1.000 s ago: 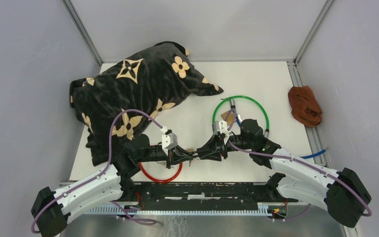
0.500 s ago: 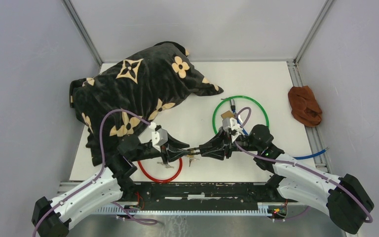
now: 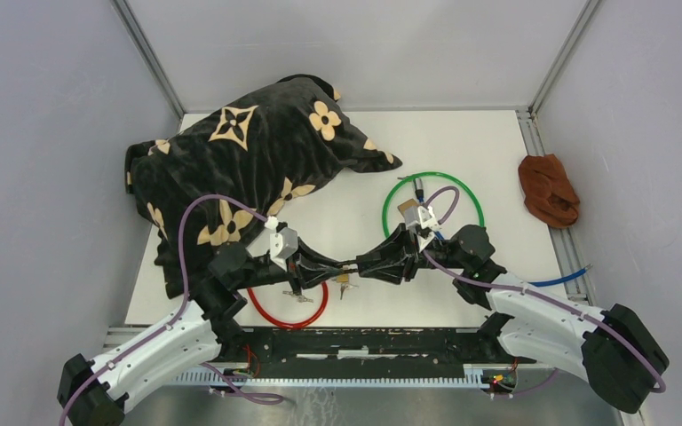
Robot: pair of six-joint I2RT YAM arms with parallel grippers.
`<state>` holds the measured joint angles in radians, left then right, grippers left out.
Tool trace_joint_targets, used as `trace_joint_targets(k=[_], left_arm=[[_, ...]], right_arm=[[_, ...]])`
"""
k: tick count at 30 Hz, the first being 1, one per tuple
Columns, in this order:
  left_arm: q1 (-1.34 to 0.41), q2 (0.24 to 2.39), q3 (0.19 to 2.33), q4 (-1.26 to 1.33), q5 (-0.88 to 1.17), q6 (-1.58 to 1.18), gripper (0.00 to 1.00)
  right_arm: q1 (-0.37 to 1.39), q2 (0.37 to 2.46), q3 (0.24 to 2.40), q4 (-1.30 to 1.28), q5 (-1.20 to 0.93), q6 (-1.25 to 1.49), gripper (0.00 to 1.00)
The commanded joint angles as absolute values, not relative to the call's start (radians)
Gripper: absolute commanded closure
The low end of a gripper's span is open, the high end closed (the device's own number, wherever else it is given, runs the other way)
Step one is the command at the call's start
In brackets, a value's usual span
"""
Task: Lock with the key
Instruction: Pick up the lock from the center of the board, then lock the lock.
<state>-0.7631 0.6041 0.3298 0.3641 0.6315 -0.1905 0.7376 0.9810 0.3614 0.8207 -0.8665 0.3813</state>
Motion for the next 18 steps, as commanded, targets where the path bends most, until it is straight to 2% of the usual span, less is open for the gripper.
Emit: trace_joint_targets(k=[1, 3, 4, 18], left_arm=[[-0.759, 0.617, 0.358, 0.436, 0.614, -0.241, 0.85], [-0.759, 0.627, 0.355, 0.445, 0.602, -0.257, 0.96], [-0.763, 0.632, 0.356, 0.448, 0.603, -0.260, 0.98], [-0.821, 0.713, 0.418, 0.456, 0.589, -0.194, 0.98]], right_arm=[[0.738, 0.983, 0.388, 0.978, -0.882, 0.409, 1.00], [0.739, 0.990, 0.384, 0.989, -0.876, 0.410, 1.00], [0.741, 0.994, 0.382, 0.997, -0.871, 0.410, 1.00], [0.792, 1.067, 0.393, 1.040, -0.816, 0.390, 1.00]])
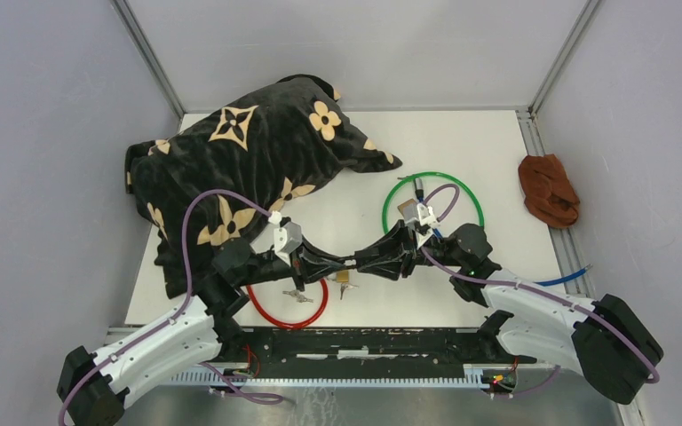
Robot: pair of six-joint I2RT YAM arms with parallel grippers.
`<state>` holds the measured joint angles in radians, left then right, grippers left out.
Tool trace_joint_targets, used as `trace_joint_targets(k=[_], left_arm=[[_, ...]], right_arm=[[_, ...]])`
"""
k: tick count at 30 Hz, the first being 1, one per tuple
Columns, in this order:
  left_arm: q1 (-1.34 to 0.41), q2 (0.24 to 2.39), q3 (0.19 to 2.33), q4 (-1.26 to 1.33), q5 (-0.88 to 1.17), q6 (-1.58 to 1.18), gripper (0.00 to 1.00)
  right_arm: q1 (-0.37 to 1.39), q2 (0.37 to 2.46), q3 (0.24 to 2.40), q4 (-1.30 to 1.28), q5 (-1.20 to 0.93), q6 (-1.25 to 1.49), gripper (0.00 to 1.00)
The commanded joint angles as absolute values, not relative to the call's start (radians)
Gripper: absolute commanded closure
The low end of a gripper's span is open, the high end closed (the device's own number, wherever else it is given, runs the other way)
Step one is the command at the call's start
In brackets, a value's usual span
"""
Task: Lock with the key
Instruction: Lock the lock.
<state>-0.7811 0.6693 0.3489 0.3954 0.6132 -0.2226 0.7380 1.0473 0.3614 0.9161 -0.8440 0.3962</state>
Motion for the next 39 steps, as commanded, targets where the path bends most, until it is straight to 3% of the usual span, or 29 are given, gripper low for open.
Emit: trace_joint_targets(k=[1, 24, 28, 34, 39], left_arm=[[-0.825, 0.719, 0.422, 0.456, 0.582, -0.187, 0.98], [-0.872, 0.777, 0.489, 0.492, 0.570, -0.165, 0.98], [-0.879, 0.769, 0.423, 0.447, 0.596, -0.264, 0.98], [-0.858, 0.731, 0.319, 0.447, 0.554, -0.304, 0.98], [-0.859, 0.739, 0.337, 0.464, 0.570, -0.308, 0.98]], right_arm=[[0.792, 1.072, 0.392, 1.048, -0.808, 0.388, 1.00], [0.823, 1.344, 0.459, 1.233, -0.781, 0.443, 1.00], [0.816, 1.296, 0.466, 1.313, -0.752, 0.497, 1.00], [0.761, 1.075, 0.464, 1.099, -0.563, 0.434, 1.00], [0.776, 1.050, 0.475, 1.081, -0.477, 0.445, 1.00]])
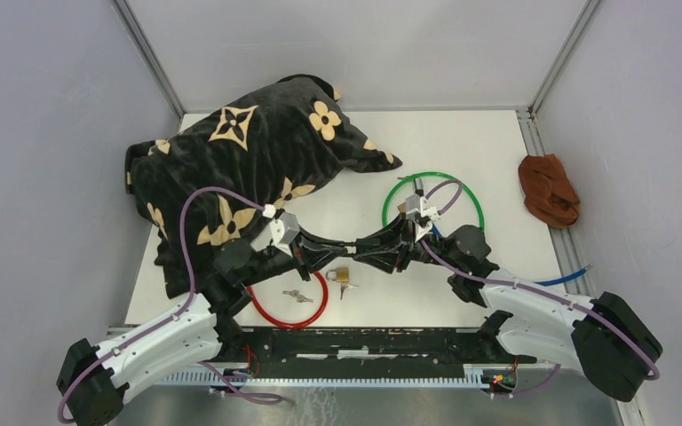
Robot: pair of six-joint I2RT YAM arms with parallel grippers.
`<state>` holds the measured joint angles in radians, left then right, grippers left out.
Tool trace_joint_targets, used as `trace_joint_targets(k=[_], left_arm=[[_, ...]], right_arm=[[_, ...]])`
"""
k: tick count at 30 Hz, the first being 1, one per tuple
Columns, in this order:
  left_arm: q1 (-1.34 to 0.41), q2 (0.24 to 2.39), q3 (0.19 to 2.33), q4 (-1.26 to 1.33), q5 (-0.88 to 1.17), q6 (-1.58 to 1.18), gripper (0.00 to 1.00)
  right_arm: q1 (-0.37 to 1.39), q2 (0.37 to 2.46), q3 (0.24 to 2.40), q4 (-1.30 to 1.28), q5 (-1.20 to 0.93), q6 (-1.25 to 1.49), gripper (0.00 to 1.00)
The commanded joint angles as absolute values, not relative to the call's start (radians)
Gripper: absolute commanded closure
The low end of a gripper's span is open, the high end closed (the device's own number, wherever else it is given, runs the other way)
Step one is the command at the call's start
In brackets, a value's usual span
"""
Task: Lock with the key
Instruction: Lock the lock.
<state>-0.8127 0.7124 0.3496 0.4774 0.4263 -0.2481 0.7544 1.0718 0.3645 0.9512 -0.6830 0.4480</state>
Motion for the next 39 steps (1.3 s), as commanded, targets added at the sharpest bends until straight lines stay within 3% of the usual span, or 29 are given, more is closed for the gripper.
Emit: trace_joint_targets(k=[1, 12, 39], left_arm=[[-0.859, 0.739, 0.347, 0.465, 0.579, -0.304, 0.98], [-0.852, 0.739, 0.465, 0.462, 0.599, -0.247, 0.98], [-0.985, 0.818, 0.496, 0.505, 0.623, -0.281, 0.98]], right_arm=[[0.782, 1.057, 0.489, 1.066, -0.475, 0.438, 1.00], [0.808, 1.175, 0.573, 0.969, -0.498, 0.377, 1.00], [0.835, 1.344, 0.688, 0.999, -0.542, 0.360, 1.00]])
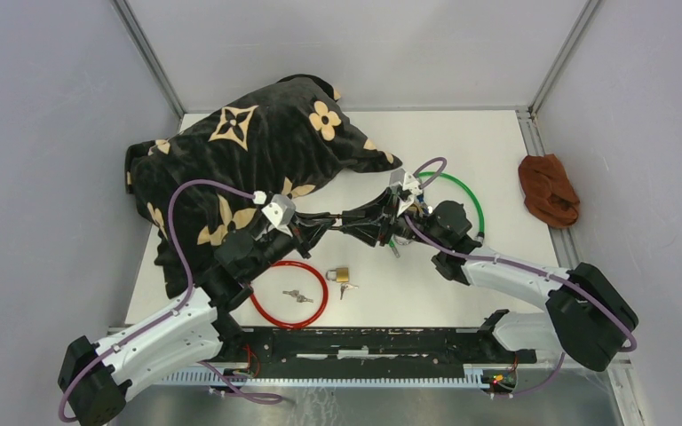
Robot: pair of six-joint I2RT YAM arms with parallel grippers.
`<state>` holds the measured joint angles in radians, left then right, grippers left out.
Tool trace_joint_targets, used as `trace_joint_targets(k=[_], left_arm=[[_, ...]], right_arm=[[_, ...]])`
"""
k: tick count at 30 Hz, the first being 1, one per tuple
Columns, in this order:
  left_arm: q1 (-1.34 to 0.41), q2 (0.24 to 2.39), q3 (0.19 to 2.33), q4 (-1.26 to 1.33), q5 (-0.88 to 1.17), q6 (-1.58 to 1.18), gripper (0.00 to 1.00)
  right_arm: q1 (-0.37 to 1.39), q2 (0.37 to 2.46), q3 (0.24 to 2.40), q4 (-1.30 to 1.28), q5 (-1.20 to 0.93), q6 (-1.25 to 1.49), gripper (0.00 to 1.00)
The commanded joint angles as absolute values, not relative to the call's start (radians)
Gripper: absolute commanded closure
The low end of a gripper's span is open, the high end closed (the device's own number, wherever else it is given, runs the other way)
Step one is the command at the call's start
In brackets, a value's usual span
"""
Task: Lock with the key
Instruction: Lock the lock.
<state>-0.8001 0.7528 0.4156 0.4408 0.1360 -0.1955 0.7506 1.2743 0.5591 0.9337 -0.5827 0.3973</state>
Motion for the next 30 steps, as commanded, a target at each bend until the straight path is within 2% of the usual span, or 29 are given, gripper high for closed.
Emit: trace_joint_targets(k=[1, 8, 14, 30], left_arm=[[-0.986, 0.816, 0.503, 0.505, 0.622, -0.279, 0.98], [-0.984, 0.816, 0.514, 0.506, 0.650, -0.300, 0.98], [-0.983, 0.792, 0.546, 0.488, 0.679, -0.323, 0.98], [-0.931, 0.750, 0.544, 0.495, 0.667, -0.329, 0.98]], right_arm=[[0.834, 1.351, 0.682, 0.996, -0.545, 0.356, 1.00], [0.834, 1.376, 0.680, 1.023, -0.575, 0.355, 1.00], [0.827, 1.389, 0.715, 1.088, -0.825, 0.300, 1.00], [0.843, 1.438, 0.725, 1.152, -0.874, 0.301, 1.00]])
